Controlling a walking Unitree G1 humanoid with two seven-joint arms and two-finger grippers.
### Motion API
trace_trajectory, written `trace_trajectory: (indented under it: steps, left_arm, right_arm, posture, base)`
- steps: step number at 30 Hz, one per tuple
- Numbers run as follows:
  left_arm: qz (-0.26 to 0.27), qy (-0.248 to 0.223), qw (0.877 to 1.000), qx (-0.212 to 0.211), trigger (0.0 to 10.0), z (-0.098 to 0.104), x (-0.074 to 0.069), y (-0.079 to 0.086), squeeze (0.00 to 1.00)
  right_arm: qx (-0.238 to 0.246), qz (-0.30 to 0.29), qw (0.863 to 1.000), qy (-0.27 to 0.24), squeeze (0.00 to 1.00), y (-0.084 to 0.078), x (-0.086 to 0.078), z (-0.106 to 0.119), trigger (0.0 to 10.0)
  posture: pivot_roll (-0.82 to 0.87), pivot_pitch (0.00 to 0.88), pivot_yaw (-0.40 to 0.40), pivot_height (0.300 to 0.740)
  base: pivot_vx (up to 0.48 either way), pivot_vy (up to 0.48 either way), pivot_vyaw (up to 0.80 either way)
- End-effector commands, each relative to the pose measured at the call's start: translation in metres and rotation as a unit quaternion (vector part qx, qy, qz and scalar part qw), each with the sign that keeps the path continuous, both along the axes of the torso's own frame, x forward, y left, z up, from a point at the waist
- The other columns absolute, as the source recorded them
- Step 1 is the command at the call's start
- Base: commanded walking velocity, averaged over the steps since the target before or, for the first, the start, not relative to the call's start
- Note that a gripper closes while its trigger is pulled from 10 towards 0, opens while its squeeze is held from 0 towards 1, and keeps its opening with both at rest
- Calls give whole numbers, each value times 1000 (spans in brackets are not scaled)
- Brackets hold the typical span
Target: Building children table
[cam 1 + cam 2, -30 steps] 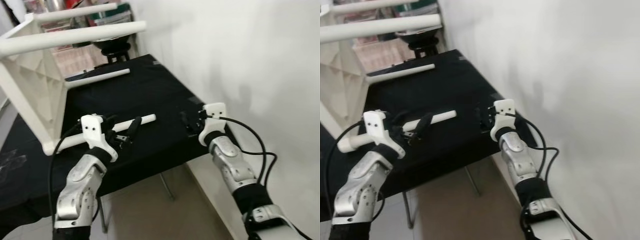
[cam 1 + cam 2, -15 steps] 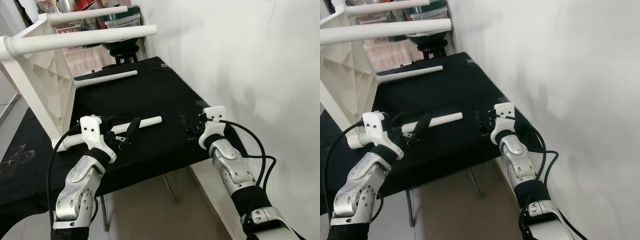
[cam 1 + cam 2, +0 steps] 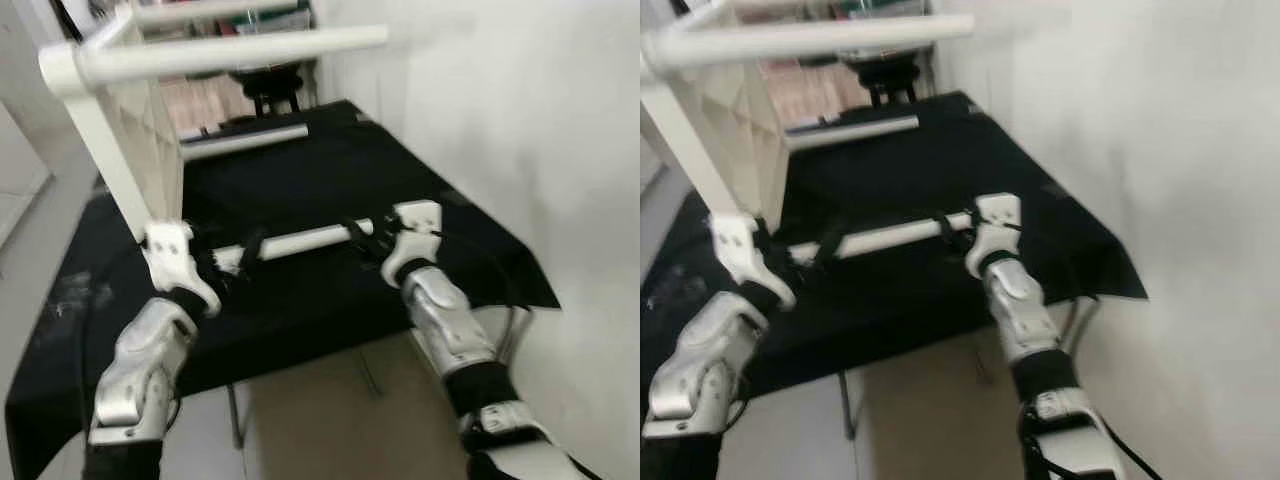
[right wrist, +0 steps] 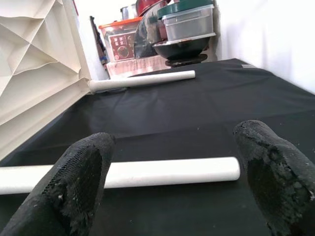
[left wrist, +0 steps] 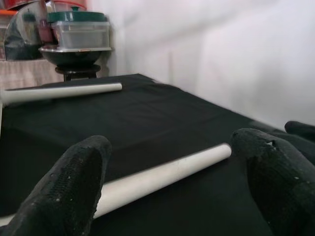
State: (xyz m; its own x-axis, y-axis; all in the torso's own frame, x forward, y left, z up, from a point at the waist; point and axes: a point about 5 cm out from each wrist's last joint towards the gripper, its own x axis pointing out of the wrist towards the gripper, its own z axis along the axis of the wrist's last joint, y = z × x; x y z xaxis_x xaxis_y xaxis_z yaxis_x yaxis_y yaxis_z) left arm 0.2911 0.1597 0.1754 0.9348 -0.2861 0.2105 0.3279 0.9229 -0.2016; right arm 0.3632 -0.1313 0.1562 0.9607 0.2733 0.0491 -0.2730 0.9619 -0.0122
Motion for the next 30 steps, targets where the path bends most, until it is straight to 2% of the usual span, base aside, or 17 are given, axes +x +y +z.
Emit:
trace_trajectory:
  steps: [1, 20, 30]
  left_arm:
    - [5, 1, 1000, 1, 10000, -1, 1, 2, 0]
    - [-3, -5, 1000, 12, 10000, -1, 0, 1, 0]
    - [-10, -9, 1000, 17, 10000, 0, -2, -1, 0]
  right_arm:
    - [0, -4, 1000, -1, 0, -2, 0, -1, 10000]
    - [9, 1, 1000, 5, 0, 0, 0, -3, 10000]
    - [14, 1, 1000, 7, 0, 0, 0, -3, 10000]
  posture:
    - [-76, 0, 102, 740]
    - [-73, 0, 110, 740]
    - [-73, 0, 110, 740]
  base:
    - [0, 0, 0]
    - [0, 0, 0]
    - [0, -431, 0]
